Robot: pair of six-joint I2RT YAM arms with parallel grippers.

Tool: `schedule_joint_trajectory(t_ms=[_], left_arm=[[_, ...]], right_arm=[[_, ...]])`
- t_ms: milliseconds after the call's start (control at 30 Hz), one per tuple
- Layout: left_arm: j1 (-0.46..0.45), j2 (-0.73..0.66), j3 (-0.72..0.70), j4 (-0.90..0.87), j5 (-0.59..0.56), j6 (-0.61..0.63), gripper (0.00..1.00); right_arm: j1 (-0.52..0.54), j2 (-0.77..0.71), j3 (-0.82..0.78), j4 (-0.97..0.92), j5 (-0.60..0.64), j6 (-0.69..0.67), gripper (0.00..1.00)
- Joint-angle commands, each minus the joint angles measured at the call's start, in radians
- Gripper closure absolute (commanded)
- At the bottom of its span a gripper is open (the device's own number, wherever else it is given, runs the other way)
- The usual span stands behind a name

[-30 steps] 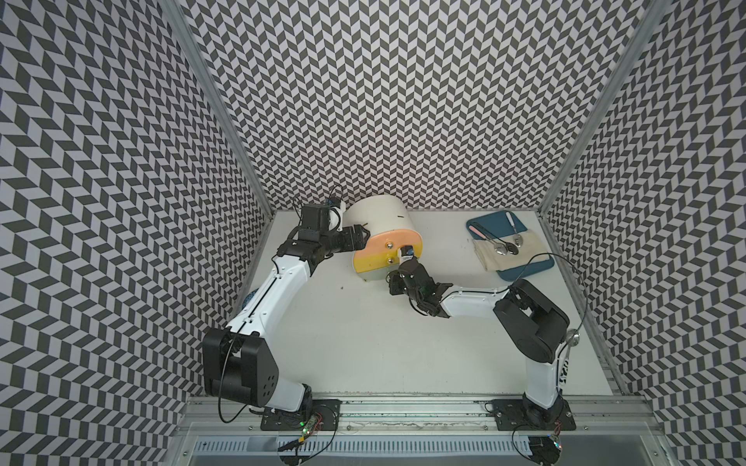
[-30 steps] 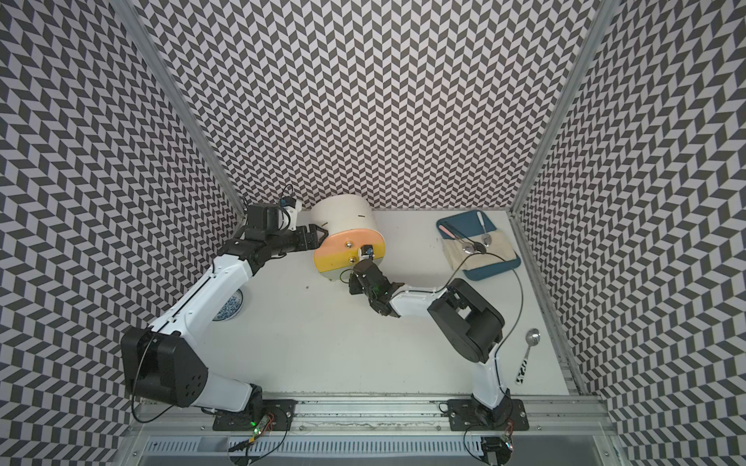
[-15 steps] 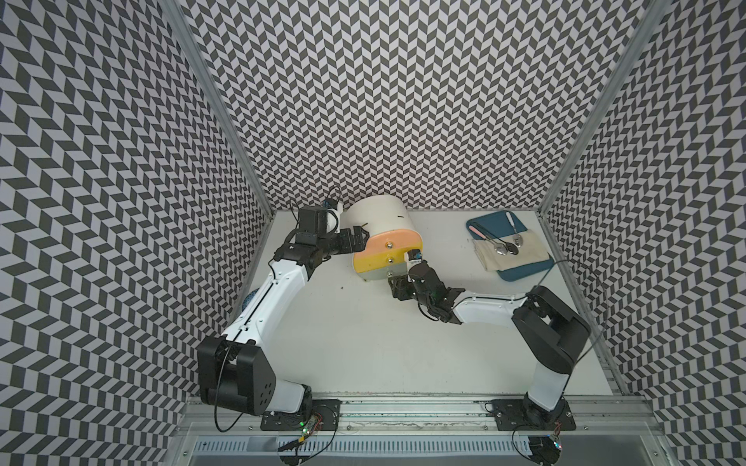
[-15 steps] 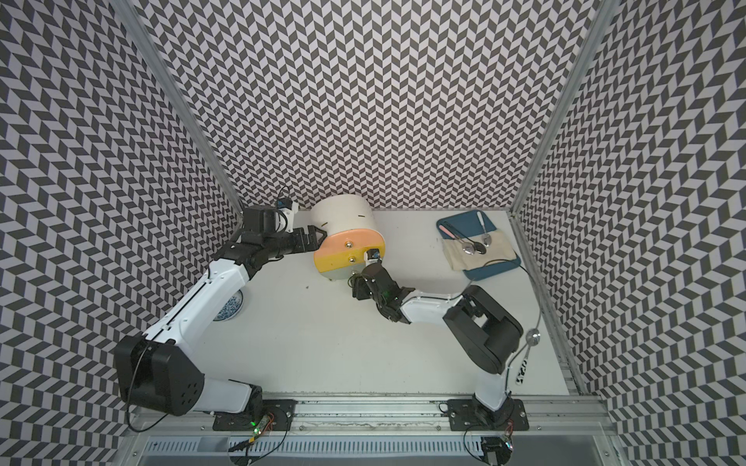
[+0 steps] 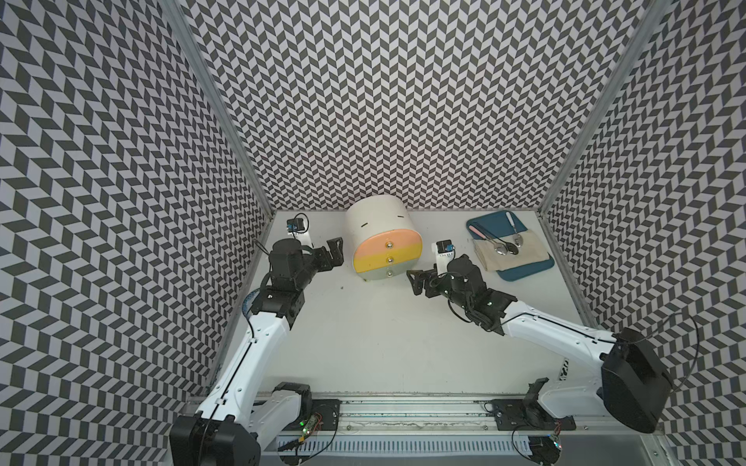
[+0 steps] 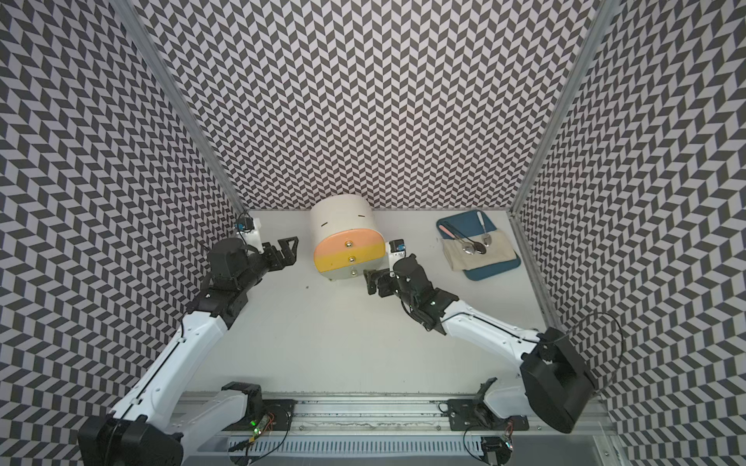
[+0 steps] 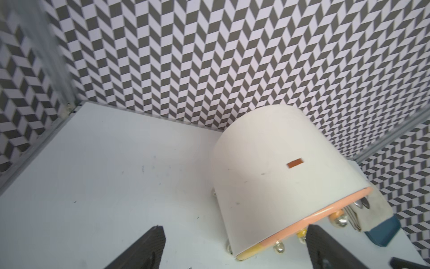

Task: Place the transparent tape into the drawer according to color
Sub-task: Reset both arms

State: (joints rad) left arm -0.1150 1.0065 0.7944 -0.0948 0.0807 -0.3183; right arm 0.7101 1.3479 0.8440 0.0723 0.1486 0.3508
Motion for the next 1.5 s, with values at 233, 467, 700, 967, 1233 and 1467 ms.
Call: schedule_joint_trajectory(t_ms=[233, 467, 700, 967, 1233, 1467], left_arm=[[0.099, -0.007, -0.282, 0.477, -0.066, 0.136, 0.00], [0.110, 0.107, -0.382, 0.716, -0.001, 0.200, 0.00], [0.114, 0.224, -0.428, 0.912, 0.025, 0.251, 0.00], [0.124, 0.347, -0.432, 0.990, -0.016, 0.321, 0.00], [0.130, 0.521, -0.527, 1.308, -0.024, 0.314, 0.00], [0.131, 0.541, -0.534, 1.327, -0.032, 0.312, 0.00]], right_arm=[[-0.311, -0.021, -0.098, 0.127, 0.293, -0.223, 0.00], [-0.452, 0.011, -0.343, 0.522, 0.352, -0.326, 0.00], [-0.512, 0.096, -0.511, 0.964, 0.275, -0.375, 0.00], [-0.582, 0.137, -0.606, 1.182, 0.197, -0.347, 0.01], [-0.590, 0.184, -0.703, 1.374, 0.187, -0.348, 0.00], [-0.585, 0.223, -0.703, 1.447, 0.190, -0.373, 0.00]])
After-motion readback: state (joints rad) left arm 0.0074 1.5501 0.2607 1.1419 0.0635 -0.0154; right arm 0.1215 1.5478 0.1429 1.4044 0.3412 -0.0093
